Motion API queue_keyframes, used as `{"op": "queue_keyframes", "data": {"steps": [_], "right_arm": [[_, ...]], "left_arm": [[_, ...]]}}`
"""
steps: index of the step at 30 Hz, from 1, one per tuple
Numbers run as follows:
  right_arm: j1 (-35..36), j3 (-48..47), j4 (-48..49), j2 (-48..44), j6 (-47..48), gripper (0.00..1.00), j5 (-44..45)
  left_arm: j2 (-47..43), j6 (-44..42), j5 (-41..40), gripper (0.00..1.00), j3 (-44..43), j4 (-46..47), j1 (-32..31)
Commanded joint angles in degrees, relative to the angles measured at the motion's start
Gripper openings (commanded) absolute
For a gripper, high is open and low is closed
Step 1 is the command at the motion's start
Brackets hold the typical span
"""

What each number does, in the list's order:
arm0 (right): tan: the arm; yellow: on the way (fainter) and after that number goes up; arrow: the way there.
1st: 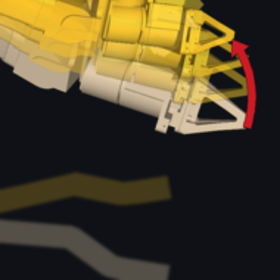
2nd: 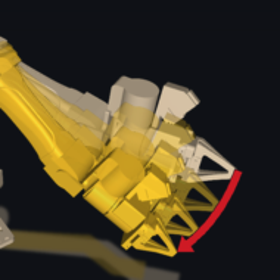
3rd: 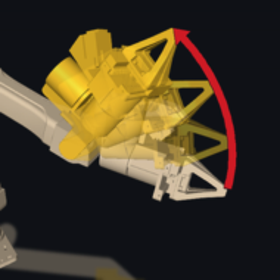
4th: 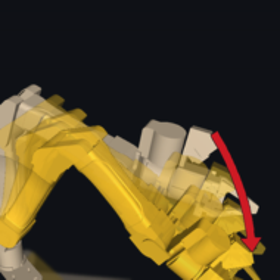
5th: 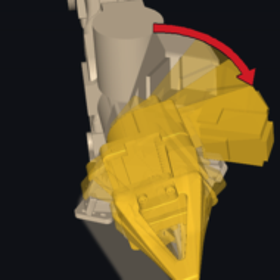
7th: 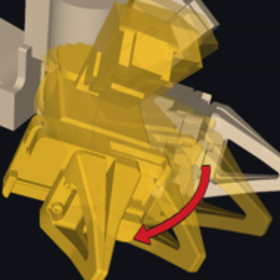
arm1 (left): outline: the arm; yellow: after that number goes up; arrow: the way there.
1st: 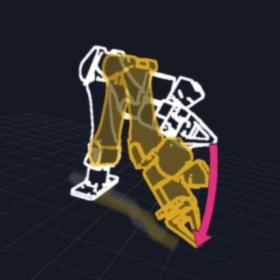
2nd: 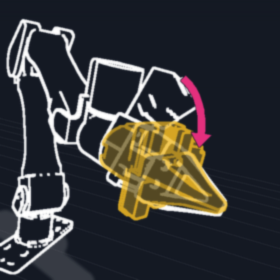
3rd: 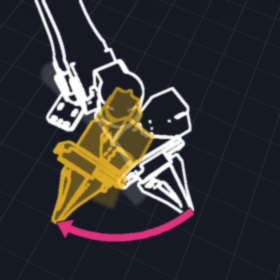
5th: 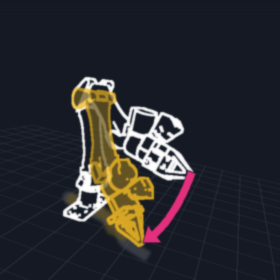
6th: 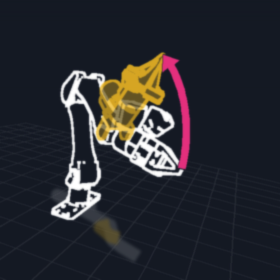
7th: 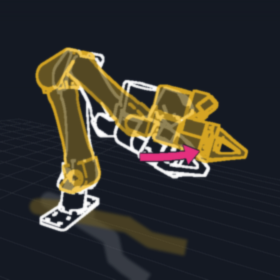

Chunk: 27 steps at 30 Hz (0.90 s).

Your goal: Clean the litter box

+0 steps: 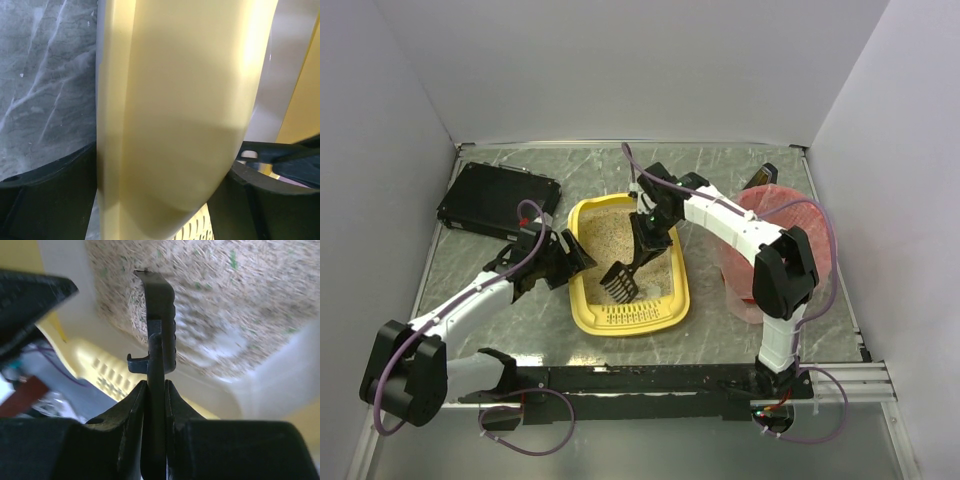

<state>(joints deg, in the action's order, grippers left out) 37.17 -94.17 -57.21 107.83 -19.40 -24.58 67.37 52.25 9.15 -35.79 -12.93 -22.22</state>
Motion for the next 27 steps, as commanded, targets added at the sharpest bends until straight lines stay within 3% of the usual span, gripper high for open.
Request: {"op": "queue_keyframes", "data": {"steps": [1, 9, 15, 27], "right_arm": [[0.89, 6.0, 15.18, -0.69, -9.16, 0.0, 0.07], [1.33, 11.46, 29.5, -1.14, -12.86, 0.0, -8.89], [0.37, 12.0, 31.99, -2.45, -14.62, 0.0, -14.09], [-3.85, 12.96, 28.47, -10.88, -12.69, 0.0, -3.47]], "left_arm": [[1.97, 1.89, -1.32, 0.78, -0.07, 0.1, -0.63], [2.15, 2.07, -2.47, 0.78, -0.51, -0.61, -1.34], [1.62, 1.81, -4.84, 0.8, -1.38, -2.97, -1.34], [-0.58, 0.13, -4.31, 0.83, -2.18, -3.16, -1.42]]}}
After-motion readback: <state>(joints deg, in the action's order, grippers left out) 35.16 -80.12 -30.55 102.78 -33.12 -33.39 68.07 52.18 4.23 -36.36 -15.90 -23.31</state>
